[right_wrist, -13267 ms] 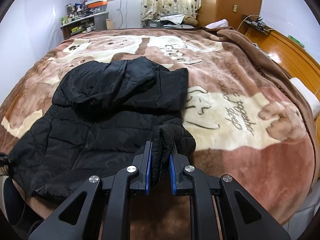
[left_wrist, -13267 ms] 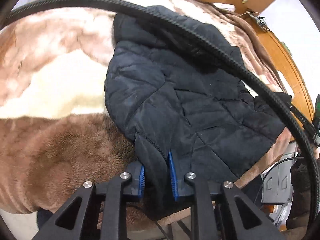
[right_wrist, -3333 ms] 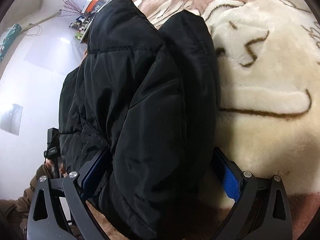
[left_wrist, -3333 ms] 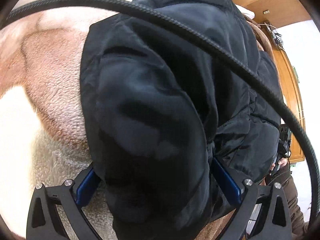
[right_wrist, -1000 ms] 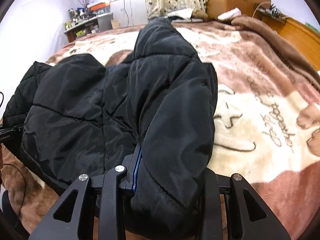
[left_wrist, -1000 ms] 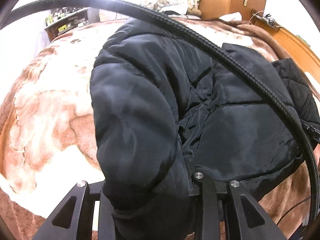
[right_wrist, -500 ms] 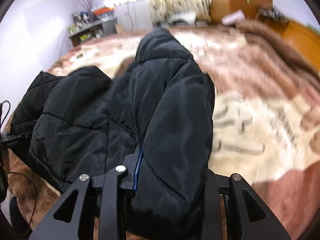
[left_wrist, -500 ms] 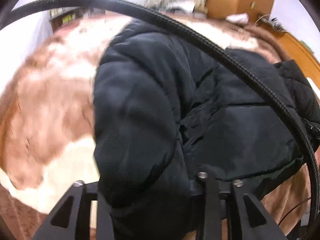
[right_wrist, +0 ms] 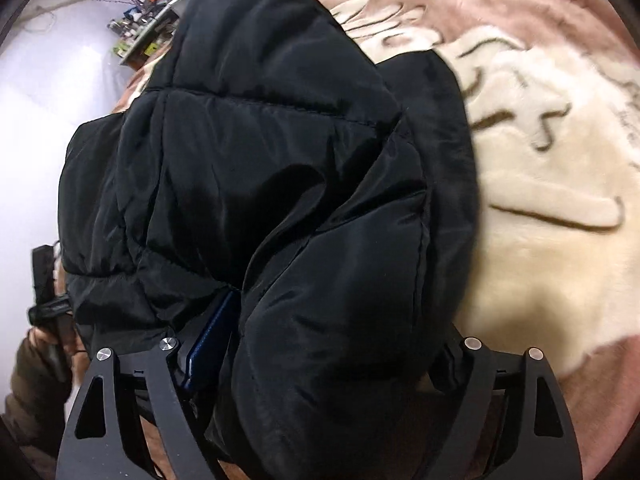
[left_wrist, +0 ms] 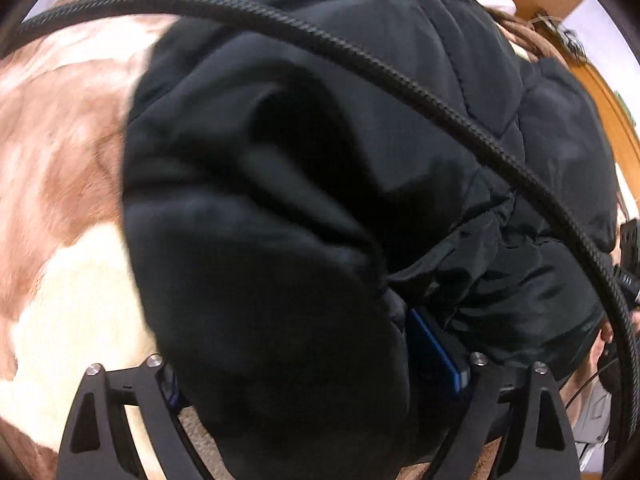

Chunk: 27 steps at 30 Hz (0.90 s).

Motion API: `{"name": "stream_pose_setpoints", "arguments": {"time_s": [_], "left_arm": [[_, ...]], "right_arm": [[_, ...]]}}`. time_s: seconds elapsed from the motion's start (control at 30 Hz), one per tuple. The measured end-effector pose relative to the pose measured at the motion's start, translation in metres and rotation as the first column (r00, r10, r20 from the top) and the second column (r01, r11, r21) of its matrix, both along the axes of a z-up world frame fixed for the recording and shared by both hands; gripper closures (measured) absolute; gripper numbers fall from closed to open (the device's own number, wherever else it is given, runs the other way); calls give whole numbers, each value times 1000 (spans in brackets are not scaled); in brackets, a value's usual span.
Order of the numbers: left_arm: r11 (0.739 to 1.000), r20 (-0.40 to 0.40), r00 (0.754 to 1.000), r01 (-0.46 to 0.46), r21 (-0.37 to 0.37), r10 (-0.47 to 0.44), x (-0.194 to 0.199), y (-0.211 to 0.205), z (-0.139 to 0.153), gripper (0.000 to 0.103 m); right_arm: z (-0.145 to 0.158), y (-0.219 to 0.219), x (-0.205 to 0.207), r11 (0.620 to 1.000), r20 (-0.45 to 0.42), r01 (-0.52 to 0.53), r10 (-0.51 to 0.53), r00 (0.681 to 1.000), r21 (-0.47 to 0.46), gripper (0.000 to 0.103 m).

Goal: Fold large clothes

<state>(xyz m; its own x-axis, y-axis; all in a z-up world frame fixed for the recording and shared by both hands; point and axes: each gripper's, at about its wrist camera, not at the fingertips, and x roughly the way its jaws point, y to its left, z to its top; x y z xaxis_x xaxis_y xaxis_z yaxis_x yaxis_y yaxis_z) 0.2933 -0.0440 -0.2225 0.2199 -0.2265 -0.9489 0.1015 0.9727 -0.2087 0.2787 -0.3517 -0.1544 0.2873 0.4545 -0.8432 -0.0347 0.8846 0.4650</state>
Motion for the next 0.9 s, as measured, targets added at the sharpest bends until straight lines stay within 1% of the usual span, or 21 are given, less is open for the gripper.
{"name": "stream_pose_setpoints", "arguments": {"time_s": [0.03,0.07,0.1,0.13,0.17,0.2,0.23,0.33,0.4,0.47,0.53,0.57,0.73,0.83,0.87,0.9], "left_arm": [[1000,-6,1000,5,0,-5,0,-4,-2,24],[1000,-7,1000,10,-5,-10,0,-8,-2,27],[1000,-1,1000,17,-6,-17,-1,-11,-2,36],[1000,7,1000,23,-6,-23,0,-15,1,45],[1000,15,1000,22,-13,-22,-2,-17,3,49],[1000,20,1000,15,-18,-14,-3,-21,5,56],[1000,33,999,11,-20,-10,-5,-26,8,61],[1000,88,996,20,-8,-19,-15,-41,21,70],[999,135,991,15,-29,-11,-23,-42,34,72],[999,177,984,15,-52,-6,-31,-41,49,73],[995,226,974,10,-96,12,-34,-36,69,73],[994,250,968,7,-106,20,-36,-35,78,73],[994,365,931,44,-101,-4,-46,-37,126,73],[993,415,910,39,-108,9,-59,-29,147,74],[993,422,906,33,-110,16,-56,-18,148,74],[993,434,900,24,-112,27,-56,-16,155,74]], "right_arm": [[-3,-1,2,1000,-5,-1,1,1000,13,20],[-4,-1,2,1000,-3,-10,10,1000,25,21],[-4,-2,3,1000,6,-15,15,1000,26,28],[-2,-2,2,999,21,-18,17,1000,33,38],[0,-2,1,999,22,-19,18,1000,34,43],[3,-2,0,999,27,-21,20,999,29,52],[7,-1,-1,1000,41,-18,17,999,21,58],[21,4,-9,999,87,-18,21,996,-40,67],[31,4,-13,999,121,-8,14,993,-47,70],[46,4,-22,1000,175,12,-8,984,-24,72],[66,2,-28,999,237,28,-32,971,20,73],[72,3,-29,999,254,30,-36,966,29,73],[113,28,-40,999,367,0,-18,930,51,73],[134,43,-39,997,415,-23,-9,910,72,73],[135,49,-46,997,424,-27,-8,905,77,73],[139,56,-41,996,436,-35,-4,900,83,73]]}}
